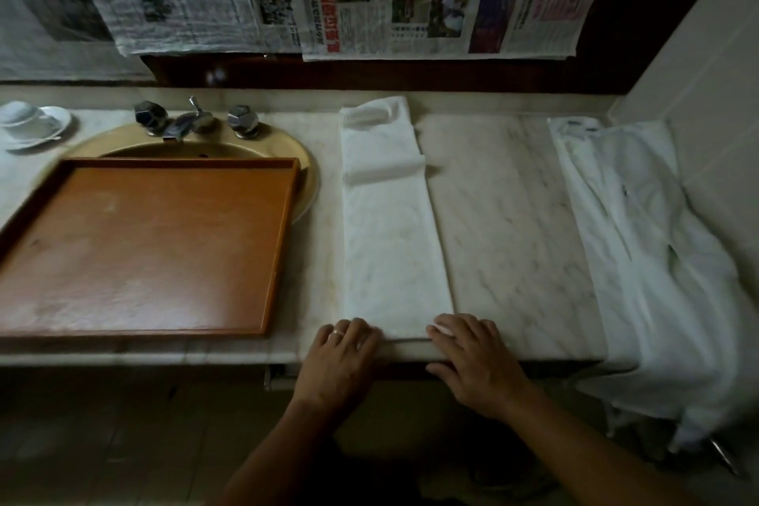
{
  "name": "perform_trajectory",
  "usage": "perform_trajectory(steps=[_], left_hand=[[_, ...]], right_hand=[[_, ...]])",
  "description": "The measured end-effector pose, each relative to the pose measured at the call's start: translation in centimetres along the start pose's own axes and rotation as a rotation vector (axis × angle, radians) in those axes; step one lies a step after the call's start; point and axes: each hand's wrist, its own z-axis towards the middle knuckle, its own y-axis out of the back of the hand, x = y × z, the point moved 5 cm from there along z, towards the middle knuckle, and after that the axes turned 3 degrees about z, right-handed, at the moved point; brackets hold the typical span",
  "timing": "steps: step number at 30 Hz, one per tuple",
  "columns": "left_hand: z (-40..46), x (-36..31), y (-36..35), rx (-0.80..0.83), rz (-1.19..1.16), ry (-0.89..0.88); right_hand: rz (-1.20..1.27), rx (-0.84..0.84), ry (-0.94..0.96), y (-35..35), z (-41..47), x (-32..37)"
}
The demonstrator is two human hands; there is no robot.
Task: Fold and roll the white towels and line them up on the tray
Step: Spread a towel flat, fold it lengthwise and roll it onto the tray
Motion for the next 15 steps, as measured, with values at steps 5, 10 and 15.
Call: perform_trajectory(steps=[5,10,15], left_hand=[[-0.6,-1.1,0.5,0.035,0.018,-0.064],[0.0,-0.9,0.8,0.021,0.025,-0.038],[1.0,-0.2,1.4,0.060,-0.138,0.069]], right_hand=[[0.047,-0.015,-0.033,0.5,-1.1,0.6],[0.153,0.001,-0.159,1.1,-0.5,0.2],[0.265,0.109,-0.261,2.2,0.4,-0.6]])
